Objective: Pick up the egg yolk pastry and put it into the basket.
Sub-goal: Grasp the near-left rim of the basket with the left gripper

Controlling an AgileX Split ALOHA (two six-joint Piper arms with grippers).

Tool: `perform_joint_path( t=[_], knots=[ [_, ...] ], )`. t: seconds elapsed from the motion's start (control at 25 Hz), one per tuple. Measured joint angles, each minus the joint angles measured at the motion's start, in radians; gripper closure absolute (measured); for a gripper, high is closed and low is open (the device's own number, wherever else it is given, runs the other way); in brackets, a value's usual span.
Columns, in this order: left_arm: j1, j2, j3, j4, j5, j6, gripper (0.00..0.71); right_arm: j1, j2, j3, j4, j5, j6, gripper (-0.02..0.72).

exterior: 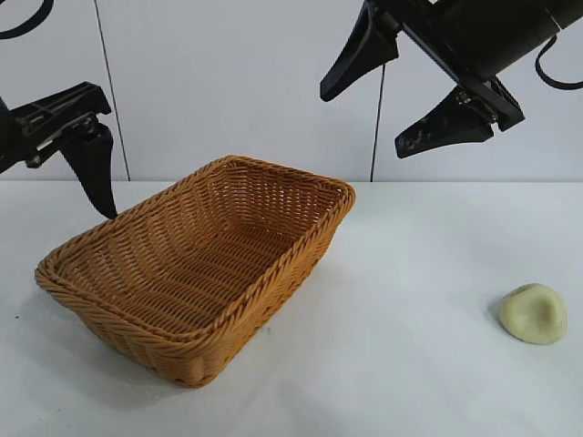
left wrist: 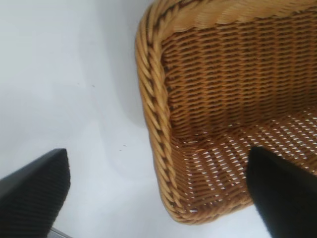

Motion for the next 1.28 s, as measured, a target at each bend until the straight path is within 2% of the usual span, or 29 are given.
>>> perform_joint_path(
  t=[0.44, 0.88, 1.12, 1.2, 1.28],
  knots=[
    [0.0, 0.02, 0.109, 0.0, -0.18, -0.039, 0.018, 0.0, 0.0, 0.0, 0.0, 0.0, 0.0, 0.05],
    [0.0, 0.235, 0.109, -0.001, -0.311, -0.03, 0.018, 0.0, 0.0, 0.0, 0.0, -0.001, 0.001, 0.05],
    [0.0, 0.273, 0.109, -0.003, -0.369, -0.015, 0.018, 0.0, 0.0, 0.0, 0.0, -0.001, 0.001, 0.05],
    [0.0, 0.274, 0.109, -0.003, -0.371, -0.012, 0.039, 0.0, 0.0, 0.0, 0.0, -0.002, 0.001, 0.05],
    [0.0, 0.274, 0.109, -0.003, -0.372, -0.011, 0.095, 0.0, 0.0, 0.0, 0.0, -0.002, 0.001, 0.05]
  ],
)
